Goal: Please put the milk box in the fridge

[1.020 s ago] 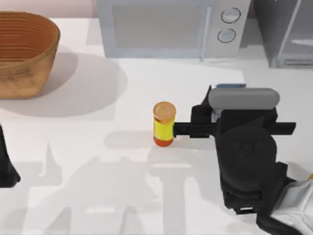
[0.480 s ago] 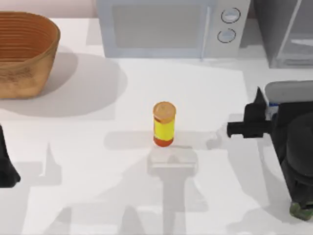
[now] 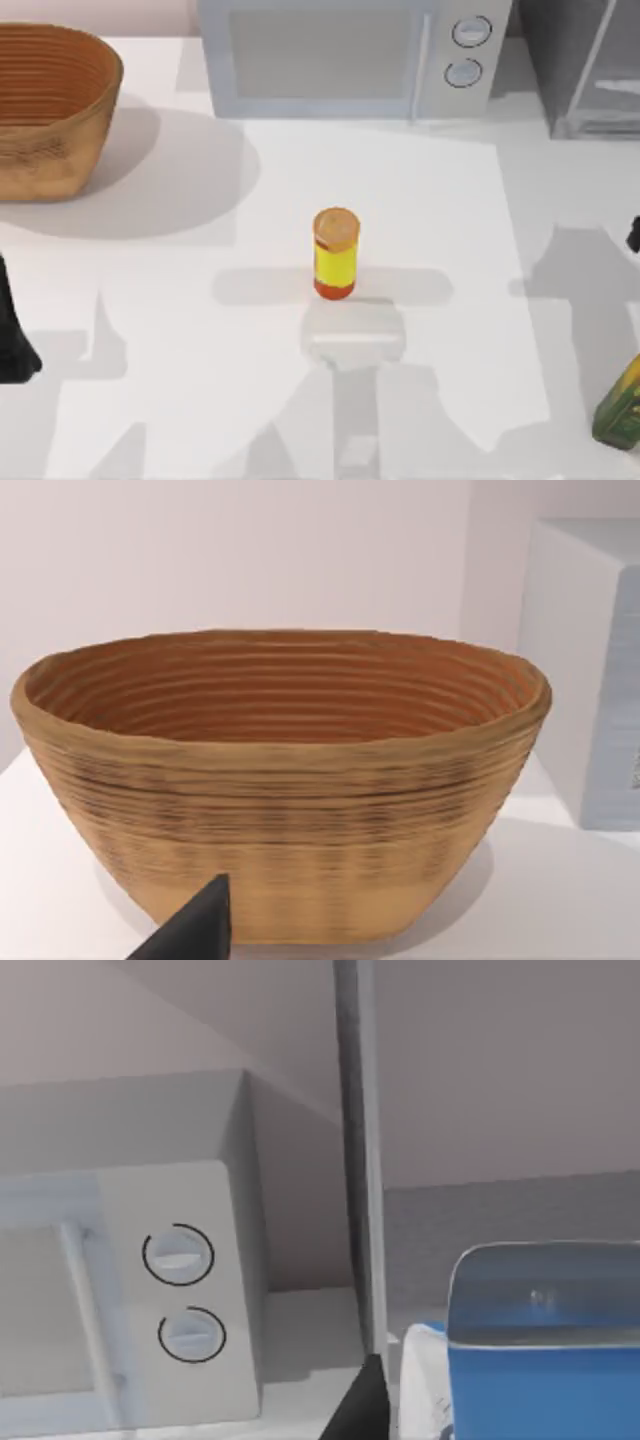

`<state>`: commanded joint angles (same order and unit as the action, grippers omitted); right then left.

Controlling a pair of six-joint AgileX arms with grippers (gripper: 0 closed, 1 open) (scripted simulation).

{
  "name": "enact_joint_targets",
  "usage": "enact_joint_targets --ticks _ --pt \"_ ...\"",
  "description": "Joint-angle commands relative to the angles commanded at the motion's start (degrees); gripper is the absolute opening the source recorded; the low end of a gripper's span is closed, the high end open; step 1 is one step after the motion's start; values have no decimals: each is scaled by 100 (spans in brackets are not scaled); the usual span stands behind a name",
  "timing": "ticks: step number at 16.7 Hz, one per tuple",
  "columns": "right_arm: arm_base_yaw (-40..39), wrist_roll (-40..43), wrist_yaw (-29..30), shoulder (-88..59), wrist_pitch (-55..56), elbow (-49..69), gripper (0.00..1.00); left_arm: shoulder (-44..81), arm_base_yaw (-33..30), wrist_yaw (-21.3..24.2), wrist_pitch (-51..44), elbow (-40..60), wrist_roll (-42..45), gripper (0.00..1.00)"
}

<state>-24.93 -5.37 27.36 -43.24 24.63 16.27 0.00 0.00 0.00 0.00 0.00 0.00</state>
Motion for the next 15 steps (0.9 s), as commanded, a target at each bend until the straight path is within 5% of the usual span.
enact_joint_targets --ticks 9,15 --pt "2040 344 -2408 3838 -2049 -1280 0 0 0 0 0 0 0 100" --pt "2494 537 -2736 4324 -2463 -1627 0 0 0 0 0 0 0 100"
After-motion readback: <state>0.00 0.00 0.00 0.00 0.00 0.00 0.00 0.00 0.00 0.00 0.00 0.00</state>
